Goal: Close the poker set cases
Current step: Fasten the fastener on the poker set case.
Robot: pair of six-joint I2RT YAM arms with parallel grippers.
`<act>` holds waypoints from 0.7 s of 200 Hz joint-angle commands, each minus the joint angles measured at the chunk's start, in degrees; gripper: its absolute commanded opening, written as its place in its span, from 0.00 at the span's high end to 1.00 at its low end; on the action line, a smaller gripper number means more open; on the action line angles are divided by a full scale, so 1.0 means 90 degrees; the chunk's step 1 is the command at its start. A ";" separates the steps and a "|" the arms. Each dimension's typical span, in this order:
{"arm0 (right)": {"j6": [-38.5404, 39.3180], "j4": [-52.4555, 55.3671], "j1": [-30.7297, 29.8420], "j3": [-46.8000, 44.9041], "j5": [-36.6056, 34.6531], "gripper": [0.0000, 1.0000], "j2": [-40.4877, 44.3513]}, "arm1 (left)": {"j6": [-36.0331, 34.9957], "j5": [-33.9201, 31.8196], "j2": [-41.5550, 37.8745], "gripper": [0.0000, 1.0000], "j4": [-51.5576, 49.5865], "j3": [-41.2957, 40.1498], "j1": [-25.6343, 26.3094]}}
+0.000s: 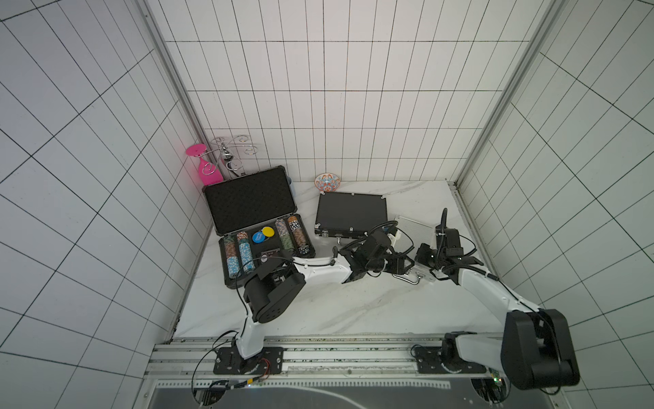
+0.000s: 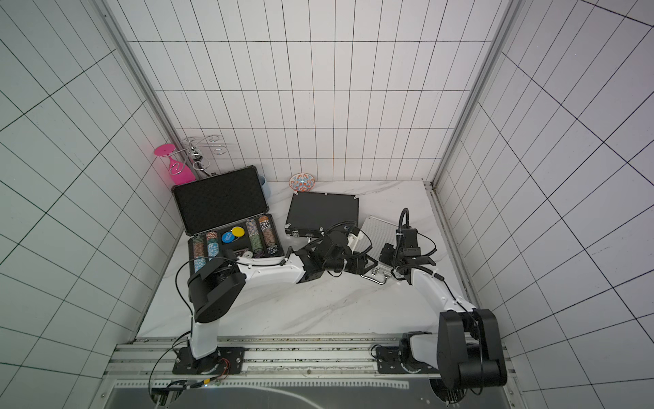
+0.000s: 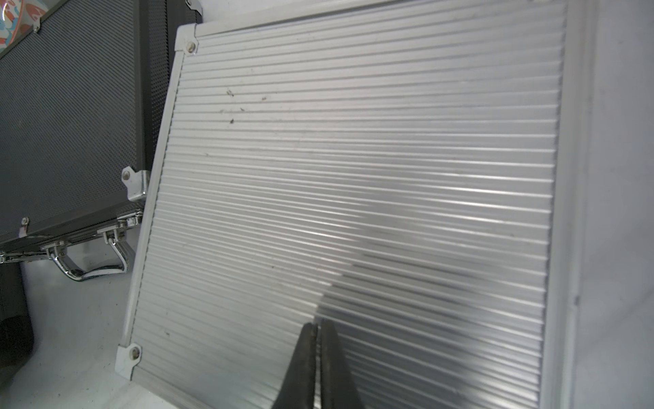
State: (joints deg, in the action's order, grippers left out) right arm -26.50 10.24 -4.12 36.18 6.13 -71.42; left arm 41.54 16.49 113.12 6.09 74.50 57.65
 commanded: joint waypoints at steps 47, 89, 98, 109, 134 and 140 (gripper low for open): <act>-0.0014 0.0854 0.0009 -0.0037 -0.0115 0.91 -0.0257 | -0.0474 -0.0429 0.0861 0.67 -0.0867 0.0496 0.0161; -0.0024 0.0854 0.0014 -0.0047 -0.0096 0.91 -0.0287 | -0.0468 -0.0663 0.1393 0.72 -0.1258 0.1078 0.0206; -0.0023 0.0691 0.0013 -0.0047 -0.0095 0.92 -0.0281 | -0.0442 -0.0709 0.1448 0.73 -0.1248 0.1098 0.0206; -0.0023 0.0679 0.0009 -0.0059 -0.0095 0.92 -0.0276 | -0.0424 -0.0752 0.1505 0.74 -0.1249 0.1136 0.0206; -0.0019 0.0661 0.0010 -0.0058 -0.0076 0.92 -0.0275 | -0.0421 -0.0886 0.1585 0.74 -0.1303 0.1189 0.0215; -0.0024 0.0659 0.0009 -0.0056 -0.0071 0.92 -0.0273 | -0.0426 -0.0921 0.1612 0.75 -0.1343 0.1227 0.0218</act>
State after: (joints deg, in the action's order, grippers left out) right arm -26.52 9.56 -4.12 36.18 6.15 -71.77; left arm 38.02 10.83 125.99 -4.34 83.92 59.24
